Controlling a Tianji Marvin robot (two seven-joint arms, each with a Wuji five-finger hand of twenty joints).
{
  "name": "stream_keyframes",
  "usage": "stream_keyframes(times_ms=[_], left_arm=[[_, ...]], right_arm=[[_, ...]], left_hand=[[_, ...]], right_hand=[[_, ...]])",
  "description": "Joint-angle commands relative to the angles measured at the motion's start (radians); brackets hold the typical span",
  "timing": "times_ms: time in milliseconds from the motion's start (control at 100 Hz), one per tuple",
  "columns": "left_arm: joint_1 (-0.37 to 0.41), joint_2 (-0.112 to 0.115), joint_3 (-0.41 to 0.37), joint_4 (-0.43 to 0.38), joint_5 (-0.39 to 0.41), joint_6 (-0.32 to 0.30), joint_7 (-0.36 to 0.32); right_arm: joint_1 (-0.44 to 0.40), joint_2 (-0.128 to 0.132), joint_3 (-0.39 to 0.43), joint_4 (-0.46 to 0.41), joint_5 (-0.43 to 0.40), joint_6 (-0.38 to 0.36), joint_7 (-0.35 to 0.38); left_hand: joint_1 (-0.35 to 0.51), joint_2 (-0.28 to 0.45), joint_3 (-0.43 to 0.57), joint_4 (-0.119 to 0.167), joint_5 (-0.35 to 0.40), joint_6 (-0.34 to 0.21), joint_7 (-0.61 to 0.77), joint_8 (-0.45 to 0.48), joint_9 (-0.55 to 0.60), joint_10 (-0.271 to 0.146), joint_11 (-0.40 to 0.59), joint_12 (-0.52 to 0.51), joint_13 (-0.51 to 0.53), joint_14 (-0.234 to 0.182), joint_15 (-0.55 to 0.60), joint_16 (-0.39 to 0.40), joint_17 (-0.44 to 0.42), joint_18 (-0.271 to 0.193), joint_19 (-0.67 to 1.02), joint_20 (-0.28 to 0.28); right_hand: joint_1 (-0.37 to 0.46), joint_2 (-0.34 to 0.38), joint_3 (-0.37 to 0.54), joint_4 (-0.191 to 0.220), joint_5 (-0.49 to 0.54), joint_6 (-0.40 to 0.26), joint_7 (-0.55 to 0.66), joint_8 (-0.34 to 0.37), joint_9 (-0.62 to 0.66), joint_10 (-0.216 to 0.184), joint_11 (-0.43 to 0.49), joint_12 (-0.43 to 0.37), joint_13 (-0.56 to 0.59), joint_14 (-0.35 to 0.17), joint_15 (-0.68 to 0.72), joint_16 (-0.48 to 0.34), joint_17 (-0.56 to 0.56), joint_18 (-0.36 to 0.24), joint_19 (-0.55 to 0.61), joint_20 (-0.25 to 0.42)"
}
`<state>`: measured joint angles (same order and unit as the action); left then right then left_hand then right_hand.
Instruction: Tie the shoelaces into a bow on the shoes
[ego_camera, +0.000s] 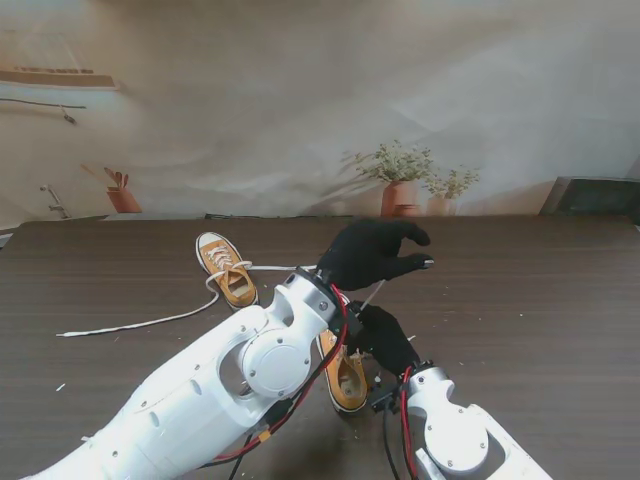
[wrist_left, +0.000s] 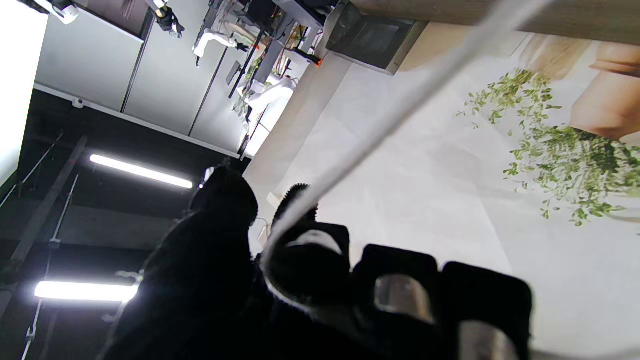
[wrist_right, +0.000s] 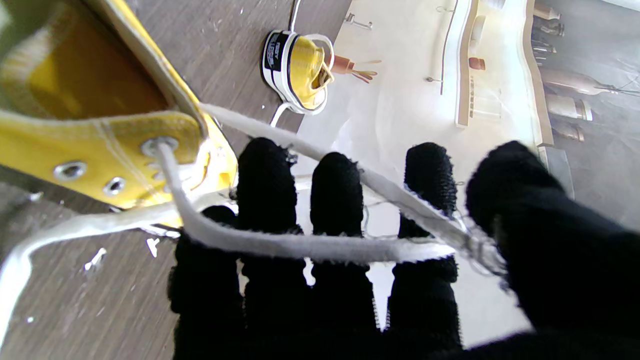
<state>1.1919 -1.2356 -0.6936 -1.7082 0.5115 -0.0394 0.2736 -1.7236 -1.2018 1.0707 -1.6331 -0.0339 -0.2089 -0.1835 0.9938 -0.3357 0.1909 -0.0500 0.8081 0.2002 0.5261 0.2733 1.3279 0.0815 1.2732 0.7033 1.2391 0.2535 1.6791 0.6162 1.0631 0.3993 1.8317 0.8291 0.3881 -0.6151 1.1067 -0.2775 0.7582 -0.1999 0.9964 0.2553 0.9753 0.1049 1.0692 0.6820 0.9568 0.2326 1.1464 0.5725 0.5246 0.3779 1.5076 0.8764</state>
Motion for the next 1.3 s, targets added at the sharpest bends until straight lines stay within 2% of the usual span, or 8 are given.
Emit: stream_keyframes(times_ms=[0, 250, 360, 690, 850, 1000, 1100, 1290], left_arm=[[-0.023, -0.014, 0.007, 0.015, 0.0, 0.018, -0.019], [-0.12, -0.039, 0.065, 0.111, -0.016, 0.093, -0.042], [-0.152, -0.036, 0.084, 0.124, -0.025, 0.145, -0.099], [-0.228, 0.016, 0.129, 0.119, -0.054, 0.274, -0.348], [-0.256, 0.051, 0.136, 0.107, -0.104, 0.291, -0.482], [-0.268, 0.076, 0.134, 0.108, -0.127, 0.237, -0.546], [-0.2, 0.054, 0.091, 0.114, -0.106, 0.206, -0.421], [-0.012, 0.02, -0.044, 0.089, -0.006, 0.129, -0.12]], right_arm=[[-0.001, 0.0, 0.003, -0.003, -0.012, 0.002, 0.002], [0.004, 0.005, 0.005, -0.003, -0.056, 0.002, -0.002], [0.006, 0.006, 0.004, -0.003, -0.058, 0.006, 0.004], [0.002, 0.009, 0.005, -0.013, -0.061, 0.02, 0.014], [0.0, 0.01, 0.006, -0.02, -0.058, 0.027, 0.02], [-0.002, 0.01, 0.006, -0.027, -0.048, 0.04, 0.022], [-0.003, 0.006, 0.007, -0.03, -0.044, 0.053, 0.012], [-0.004, -0.002, 0.007, -0.033, -0.045, 0.068, -0.019]], left_hand=[[0.038, 0.034, -0.036, 0.014, 0.025, -0.075, 0.007, -0.014, 0.039, -0.038, 0.023, 0.028, 0.028, -0.004, 0.048, -0.017, 0.037, -0.208, 0.262, 0.009], [-0.026, 0.065, -0.049, 0.016, 0.006, -0.08, -0.032, -0.012, 0.004, -0.077, -0.009, 0.044, 0.03, -0.039, -0.007, -0.048, 0.026, -0.206, 0.26, -0.135], [-0.168, 0.101, 0.023, 0.027, -0.08, -0.087, -0.117, -0.002, -0.179, -0.036, -0.172, 0.061, 0.0, 0.011, -0.274, -0.129, -0.016, 0.014, 0.02, -0.327], [-0.251, 0.189, -0.179, 0.078, -0.314, -0.163, -0.273, 0.006, -0.991, 0.084, -0.981, -0.226, -0.989, 0.003, -1.232, -0.092, -1.083, -0.033, -0.946, -0.193], [-0.314, 0.24, -0.2, 0.083, -0.43, -0.197, -0.379, -0.016, -1.21, 0.029, -1.247, -0.445, -1.21, -0.103, -1.654, -0.334, -1.171, -0.098, -1.68, -0.358], [-0.378, 0.341, -0.206, 0.093, -0.572, -0.251, -0.453, -0.054, -1.243, -0.028, -1.31, -0.689, -1.227, -0.174, -1.71, -0.598, -1.126, -0.159, -1.872, -0.831], [-0.355, 0.326, -0.205, 0.101, -0.582, -0.23, -0.443, -0.048, -1.242, -0.01, -1.302, -0.672, -1.228, -0.161, -1.709, -0.596, -1.129, -0.14, -1.844, -0.807], [-0.202, 0.239, -0.166, 0.101, -0.277, -0.125, -0.282, -0.004, -0.863, 0.095, -1.093, -0.364, -0.89, 0.018, -1.52, -0.227, -0.986, 0.027, -1.62, -0.27]], right_hand=[[0.056, -0.01, 0.036, -0.036, 0.041, -0.043, 0.03, -0.029, 0.048, -0.042, 0.045, 0.028, 0.044, -0.028, 0.048, 0.015, 0.041, -0.027, 0.064, 0.022], [0.135, 0.005, 0.013, -0.024, 0.112, -0.008, 0.071, -0.015, 0.193, -0.091, 0.127, 0.078, 0.181, -0.067, 0.158, 0.013, 0.192, -0.034, 0.146, 0.004], [0.151, -0.011, 0.019, -0.021, 0.133, 0.012, 0.079, -0.003, 0.226, -0.098, 0.126, 0.087, 0.216, -0.069, 0.177, -0.024, 0.232, -0.027, 0.169, -0.038], [0.164, -0.027, 0.028, -0.02, 0.152, 0.023, 0.09, 0.034, 0.238, -0.102, 0.123, 0.084, 0.232, -0.072, 0.171, -0.032, 0.253, -0.023, 0.171, -0.047], [0.164, -0.025, 0.027, -0.02, 0.154, 0.024, 0.084, 0.043, 0.238, -0.101, 0.119, 0.082, 0.231, -0.072, 0.169, -0.034, 0.252, -0.023, 0.171, -0.049], [0.169, -0.029, 0.029, -0.019, 0.158, 0.028, 0.08, 0.053, 0.248, -0.099, 0.123, 0.082, 0.245, -0.072, 0.164, -0.038, 0.261, -0.018, 0.168, -0.054], [0.17, -0.036, 0.033, -0.019, 0.16, 0.028, 0.073, 0.054, 0.259, -0.096, 0.133, 0.086, 0.258, -0.072, 0.168, -0.039, 0.279, -0.01, 0.17, -0.058], [0.172, -0.03, 0.027, -0.02, 0.153, 0.041, 0.049, 0.03, 0.264, -0.091, 0.135, 0.088, 0.261, -0.064, 0.168, -0.041, 0.278, -0.001, 0.171, -0.061]])
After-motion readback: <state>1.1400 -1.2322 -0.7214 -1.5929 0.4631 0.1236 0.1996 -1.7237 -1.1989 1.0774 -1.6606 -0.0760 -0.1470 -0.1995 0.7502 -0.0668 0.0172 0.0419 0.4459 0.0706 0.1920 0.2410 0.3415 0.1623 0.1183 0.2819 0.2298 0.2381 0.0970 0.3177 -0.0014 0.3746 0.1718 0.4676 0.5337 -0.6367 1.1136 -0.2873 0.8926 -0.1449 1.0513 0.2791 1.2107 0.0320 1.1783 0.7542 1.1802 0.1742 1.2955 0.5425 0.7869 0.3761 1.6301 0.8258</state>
